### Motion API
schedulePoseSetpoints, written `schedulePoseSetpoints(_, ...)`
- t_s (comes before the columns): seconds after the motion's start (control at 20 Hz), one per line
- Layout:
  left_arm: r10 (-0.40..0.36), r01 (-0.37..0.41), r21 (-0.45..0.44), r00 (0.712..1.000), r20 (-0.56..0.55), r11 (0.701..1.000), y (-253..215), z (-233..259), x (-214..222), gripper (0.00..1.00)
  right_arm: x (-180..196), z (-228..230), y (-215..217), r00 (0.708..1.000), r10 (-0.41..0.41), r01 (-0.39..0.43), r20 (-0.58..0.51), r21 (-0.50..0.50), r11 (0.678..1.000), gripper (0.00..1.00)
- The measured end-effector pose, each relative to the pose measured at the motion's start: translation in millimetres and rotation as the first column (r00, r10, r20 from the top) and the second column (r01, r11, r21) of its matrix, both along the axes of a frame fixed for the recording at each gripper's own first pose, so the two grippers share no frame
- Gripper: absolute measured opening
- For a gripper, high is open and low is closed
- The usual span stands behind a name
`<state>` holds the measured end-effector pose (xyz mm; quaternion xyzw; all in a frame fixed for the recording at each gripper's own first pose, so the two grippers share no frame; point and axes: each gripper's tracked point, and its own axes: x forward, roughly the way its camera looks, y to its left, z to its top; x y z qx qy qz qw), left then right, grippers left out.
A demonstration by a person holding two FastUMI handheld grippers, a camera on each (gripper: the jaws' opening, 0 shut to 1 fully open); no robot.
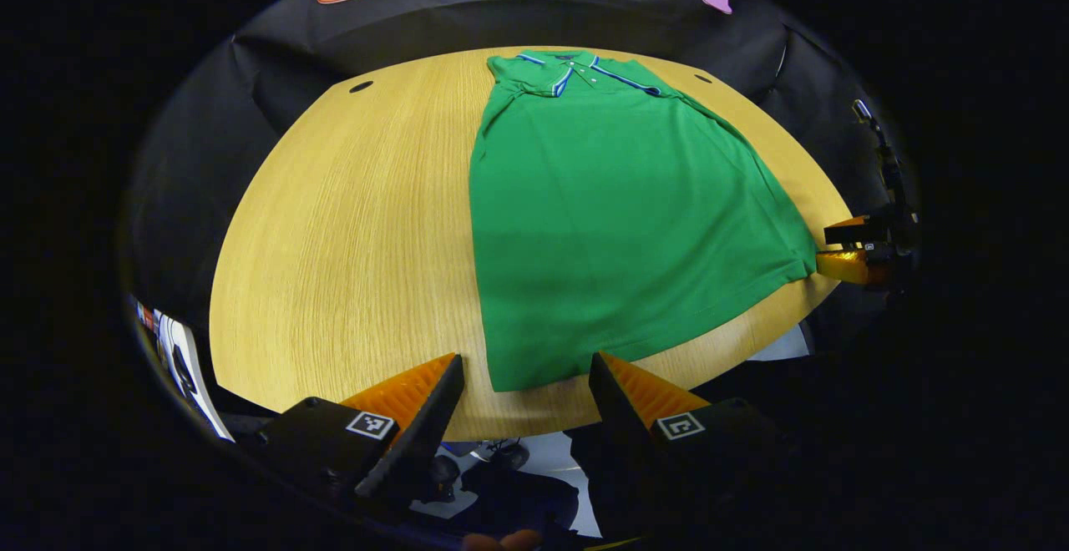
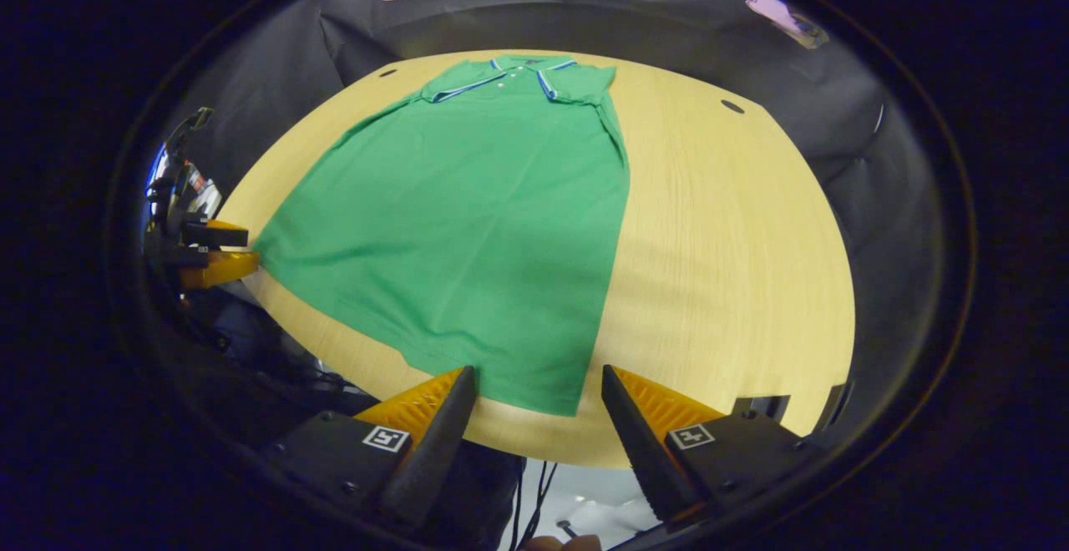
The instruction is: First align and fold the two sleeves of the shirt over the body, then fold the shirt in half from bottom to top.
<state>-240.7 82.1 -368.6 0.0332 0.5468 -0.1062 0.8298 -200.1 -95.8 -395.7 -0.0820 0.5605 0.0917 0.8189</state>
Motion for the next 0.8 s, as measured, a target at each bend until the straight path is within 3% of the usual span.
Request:
schedulePoseSetpoints(0.3,-0.002,0.002,0.003,1.0,0.02,1.0,-3.2,-10.0,3.1,0.98,-4.4,-7.8,0.0,1.0,0.021,-0.021,-0.019,-0.018,1.0,0.94)
schedulePoseSetpoints(0.4,-0.009,0.009,0.008,1.0,0.017,1.0,-4.4,-11.5,2.4,0.99,-4.6,-8.8,0.5,0.999,0.03,-0.03,-0.027,-0.019,0.999,0.97)
schedulePoseSetpoints(0.5,-0.003,0.003,0.005,1.0,0.017,1.0,-7.9,-12.3,2.8,0.95,-1.5,-8.3,5.0,0.999,0.04,-0.041,-0.033,-0.022,0.999,0.93)
schedulePoseSetpoints(0.55,-0.002,0.002,0.004,1.0,0.02,1.0,-9.0,-11.6,3.4,0.92,0.5,-8.5,7.5,0.998,0.046,-0.047,-0.034,-0.02,0.999,0.77)
schedulePoseSetpoints(0.65,0.003,-0.003,0.0,0.999,0.037,1.0,-12.4,-12.2,6.3,0.74,2.3,-10.0,9.5,0.997,0.066,-0.067,-0.037,-0.018,0.998,0.43)
schedulePoseSetpoints(0.7,0.0,0.0,0.0,0.999,0.042,1.0,-13.4,-11.1,8.2,0.53,4.4,-9.5,10.5,0.997,0.073,-0.074,-0.038,-0.017,0.997,0.25)
schedulePoseSetpoints(0.75,0.005,-0.005,0.005,0.999,0.045,1.0,-11.7,-11.4,8.8,0.51,4.2,-9.7,10.4,0.996,0.072,-0.073,-0.051,-0.014,0.997,0.08)
schedulePoseSetpoints(0.8,0.018,-0.018,-0.007,0.999,0.043,1.0,-11.8,-11.2,10.0,0.3,6.1,-7.9,10.2,0.996,0.072,-0.072,-0.048,-0.007,0.997,0.05)
